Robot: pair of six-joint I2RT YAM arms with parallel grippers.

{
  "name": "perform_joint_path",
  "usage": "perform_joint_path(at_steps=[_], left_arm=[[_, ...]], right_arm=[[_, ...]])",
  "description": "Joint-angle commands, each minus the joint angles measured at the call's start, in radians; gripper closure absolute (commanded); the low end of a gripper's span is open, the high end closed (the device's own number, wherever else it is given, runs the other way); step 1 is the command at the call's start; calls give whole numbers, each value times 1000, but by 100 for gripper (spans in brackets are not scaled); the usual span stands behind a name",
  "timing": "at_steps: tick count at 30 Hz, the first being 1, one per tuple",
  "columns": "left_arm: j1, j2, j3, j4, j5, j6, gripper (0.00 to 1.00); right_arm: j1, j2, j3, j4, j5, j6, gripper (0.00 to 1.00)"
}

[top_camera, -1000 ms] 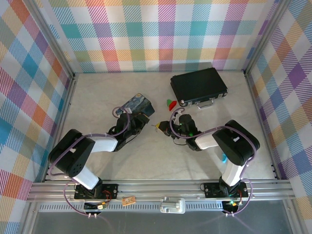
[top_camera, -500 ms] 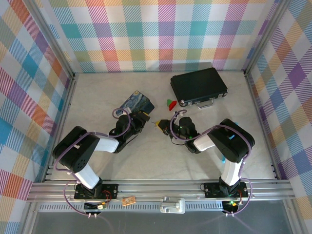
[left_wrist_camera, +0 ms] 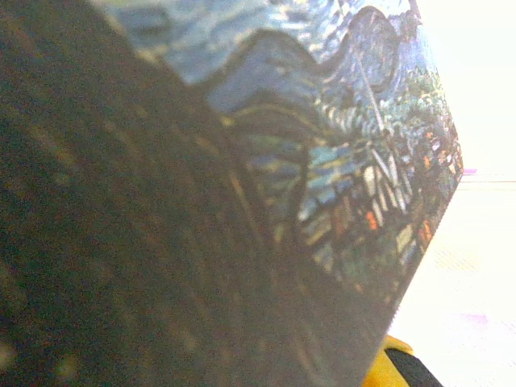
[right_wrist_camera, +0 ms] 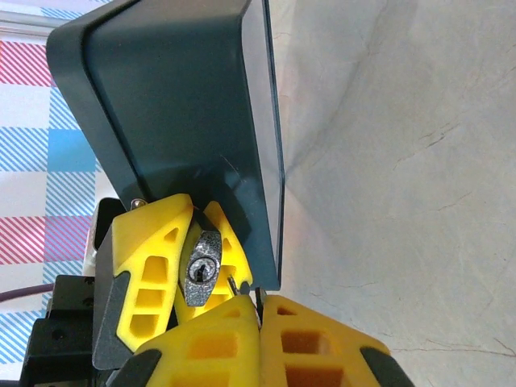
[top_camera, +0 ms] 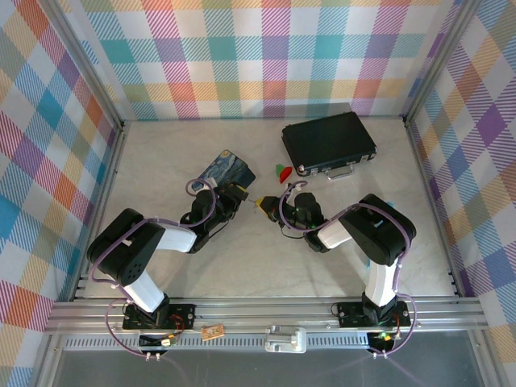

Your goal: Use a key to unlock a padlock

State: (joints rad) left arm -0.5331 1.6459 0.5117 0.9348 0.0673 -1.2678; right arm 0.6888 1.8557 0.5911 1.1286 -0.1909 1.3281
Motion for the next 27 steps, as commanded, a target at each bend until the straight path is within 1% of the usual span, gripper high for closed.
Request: perform_joint_path(at_steps=[1,5,13,16,19,23,27], left_arm=[[5,-9,-15,34,9,-32,100],[5,-9,-16,34,8,-32,100],[-2,-16,-16,27,4,-29,100],[-4,-18,-16,25,3,-28,100],[-5,-20,-16,20,2,-25,100],[-5,-22,-18,19,-1,-24,100],[-7,-26,-17,19,2,-24,100]], right_arm=[[9,-9,16,48,14,-6,100],[10,-27,16,28,19,-23,100],[14,-34,12,49,27,-35,100],[17,-38,3,78,33,-45,100],[18,-55,-11,117,40,-88,100],[20,-81,13,40,23,-109,100],[21,-59,18,34,32,-85,100]])
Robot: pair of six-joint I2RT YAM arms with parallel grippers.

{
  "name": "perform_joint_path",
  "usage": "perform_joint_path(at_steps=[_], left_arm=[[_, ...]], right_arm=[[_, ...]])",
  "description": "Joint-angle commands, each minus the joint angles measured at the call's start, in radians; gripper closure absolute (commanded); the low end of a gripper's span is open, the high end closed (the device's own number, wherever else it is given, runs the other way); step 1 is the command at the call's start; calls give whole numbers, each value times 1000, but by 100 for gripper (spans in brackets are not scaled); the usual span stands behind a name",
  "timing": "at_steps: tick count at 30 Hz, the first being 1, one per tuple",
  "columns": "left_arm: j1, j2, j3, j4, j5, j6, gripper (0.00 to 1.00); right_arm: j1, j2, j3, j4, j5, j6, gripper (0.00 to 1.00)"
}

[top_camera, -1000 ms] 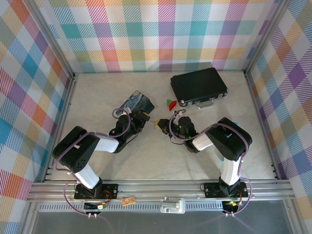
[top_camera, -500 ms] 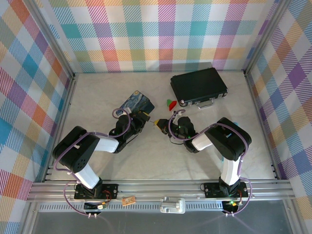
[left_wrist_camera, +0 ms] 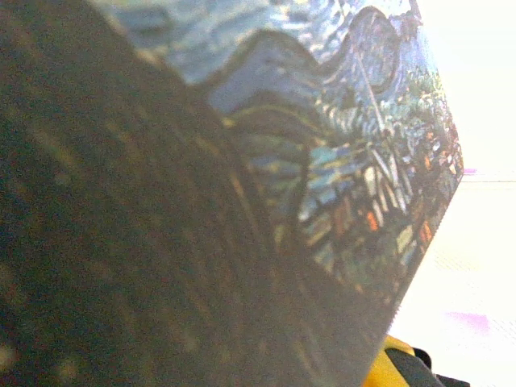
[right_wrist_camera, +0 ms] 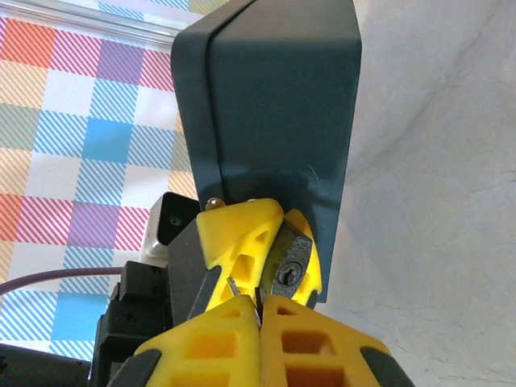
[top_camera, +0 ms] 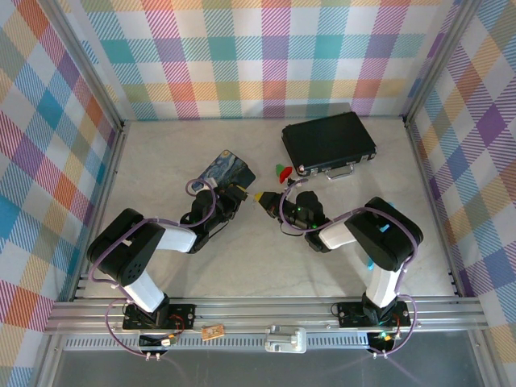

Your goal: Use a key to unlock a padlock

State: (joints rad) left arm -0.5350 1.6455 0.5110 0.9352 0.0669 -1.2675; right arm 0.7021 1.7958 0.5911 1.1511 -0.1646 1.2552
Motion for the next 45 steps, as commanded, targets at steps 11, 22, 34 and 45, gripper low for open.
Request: perform_joint_path(at_steps=[11,22,34,45], left_arm=[[-6,-48,-20,4,-3,-21,100],[-14,-35,-10,13,-1,-25,100],[-23,-21,-2,16,1,-26,100],[-29,-10,4,35,11,-35,100]], right_arm=[[8,54,31,23,10,19,100],[13,73,52,21,3,27,100],[30,69,53,75,-5,31,100],[29,50,68,22,-14,6,100]])
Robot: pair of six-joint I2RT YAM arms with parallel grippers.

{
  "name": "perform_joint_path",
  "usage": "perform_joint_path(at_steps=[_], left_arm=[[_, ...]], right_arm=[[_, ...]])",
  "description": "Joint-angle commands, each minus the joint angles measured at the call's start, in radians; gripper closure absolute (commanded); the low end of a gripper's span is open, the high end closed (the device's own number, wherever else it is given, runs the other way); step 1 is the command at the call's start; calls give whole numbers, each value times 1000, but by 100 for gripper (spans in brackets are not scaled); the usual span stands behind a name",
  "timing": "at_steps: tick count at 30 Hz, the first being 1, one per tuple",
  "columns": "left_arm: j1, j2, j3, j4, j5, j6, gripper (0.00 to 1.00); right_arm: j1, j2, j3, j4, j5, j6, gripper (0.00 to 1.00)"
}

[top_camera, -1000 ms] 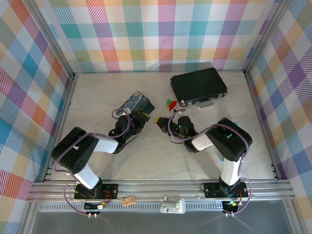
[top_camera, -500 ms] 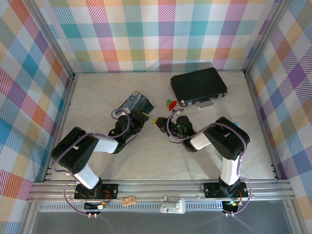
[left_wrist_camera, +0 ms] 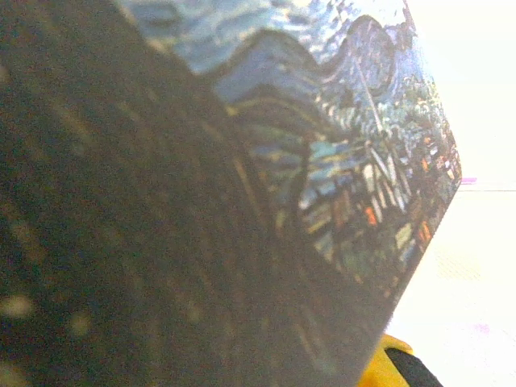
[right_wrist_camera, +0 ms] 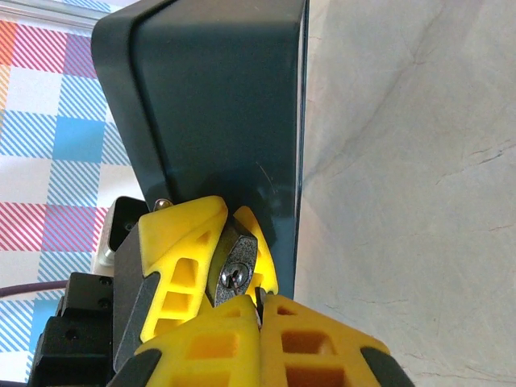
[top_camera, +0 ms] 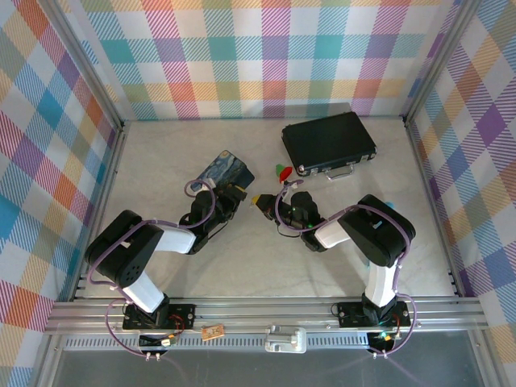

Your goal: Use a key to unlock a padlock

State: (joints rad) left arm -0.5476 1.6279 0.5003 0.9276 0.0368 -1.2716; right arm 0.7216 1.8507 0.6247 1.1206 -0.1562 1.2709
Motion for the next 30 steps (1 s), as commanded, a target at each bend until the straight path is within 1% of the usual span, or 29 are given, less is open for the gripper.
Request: perform_joint_path(at_steps=[1,3,5,8,9,10,12,15,17,19,24,25,27,28,30], left_arm=[[-18,7,18,43,47,-29,100],[-20,3,20,43,65,-28,100],[-22,1,23,43,105,-26,100],[-29,-4,23,45,168,-31,100],[-31,-8,19,44,179,-35,100],[-34,-11,14,45,182,-38,100],[-36,-24,6,43,179,-40,100],[-37,-33,0,41,147,-32,100],[-41,-27,1,56,117,-32,100],[-49,-13,4,74,87,-33,100],[-75,36,6,148,31,-59,100],[-80,43,9,151,20,-63,100],[-90,53,17,149,14,-78,100],[-95,54,23,142,15,-85,100],[-102,55,30,126,17,-107,100]], right_arm=[[6,7,44,62,-36,-6,100],[-12,23,66,56,-84,-2,100],[-37,31,102,20,-161,-27,100],[-50,12,139,-77,-223,-163,100],[-50,0,158,-144,-234,-228,100],[-49,-13,170,-204,-227,-260,100],[-48,-24,170,-224,-210,-284,100],[-45,-8,164,-181,-192,-156,100],[-31,4,165,-143,-182,-7,100],[-13,-15,168,-178,-151,120,100],[7,-94,113,-217,-37,320,100],[9,-102,101,-199,-19,338,100],[7,-98,109,-180,-14,321,100],[7,-87,123,-180,-28,309,100],[7,-48,153,-104,-70,246,100]])
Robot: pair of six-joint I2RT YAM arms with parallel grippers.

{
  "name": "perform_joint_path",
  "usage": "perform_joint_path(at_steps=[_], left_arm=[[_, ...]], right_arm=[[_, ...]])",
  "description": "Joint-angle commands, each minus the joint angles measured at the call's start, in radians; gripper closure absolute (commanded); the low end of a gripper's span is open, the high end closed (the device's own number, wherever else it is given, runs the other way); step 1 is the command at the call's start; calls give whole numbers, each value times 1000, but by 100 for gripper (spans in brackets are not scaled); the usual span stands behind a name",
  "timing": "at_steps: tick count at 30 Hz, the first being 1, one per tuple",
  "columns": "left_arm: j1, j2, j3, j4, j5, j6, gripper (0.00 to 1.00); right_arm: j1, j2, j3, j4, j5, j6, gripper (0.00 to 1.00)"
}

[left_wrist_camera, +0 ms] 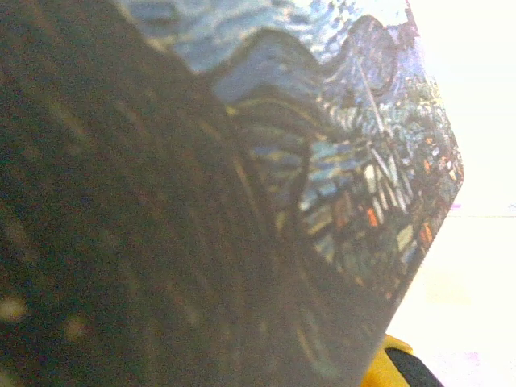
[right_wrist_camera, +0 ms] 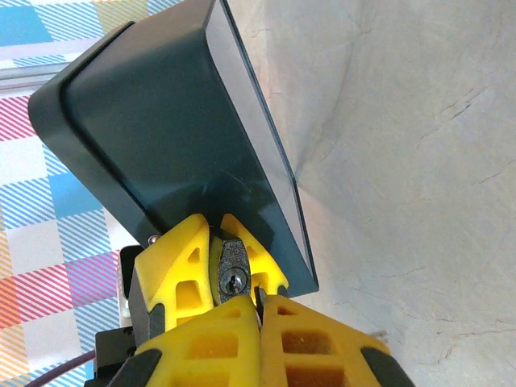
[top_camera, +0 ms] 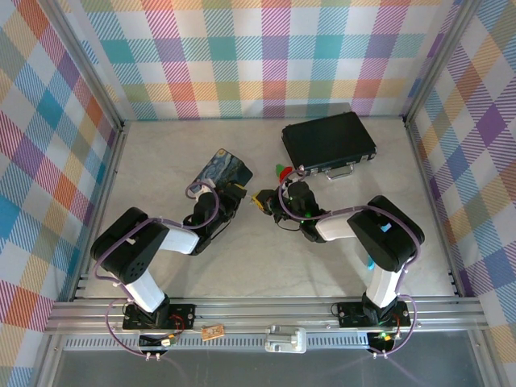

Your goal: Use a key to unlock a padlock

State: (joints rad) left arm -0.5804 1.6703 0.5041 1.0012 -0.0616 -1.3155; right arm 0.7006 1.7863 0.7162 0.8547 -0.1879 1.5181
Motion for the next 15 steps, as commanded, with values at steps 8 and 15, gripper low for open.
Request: perform_joint_path(at_steps=[8,15], left_arm=[[-74,-7,27,23,132,-116,100],[-75,2,42,28,140,-121,100]], right_arm=[[45,64,103,193,-102,-368,100],[61,66,131,109,-99,-381,100]])
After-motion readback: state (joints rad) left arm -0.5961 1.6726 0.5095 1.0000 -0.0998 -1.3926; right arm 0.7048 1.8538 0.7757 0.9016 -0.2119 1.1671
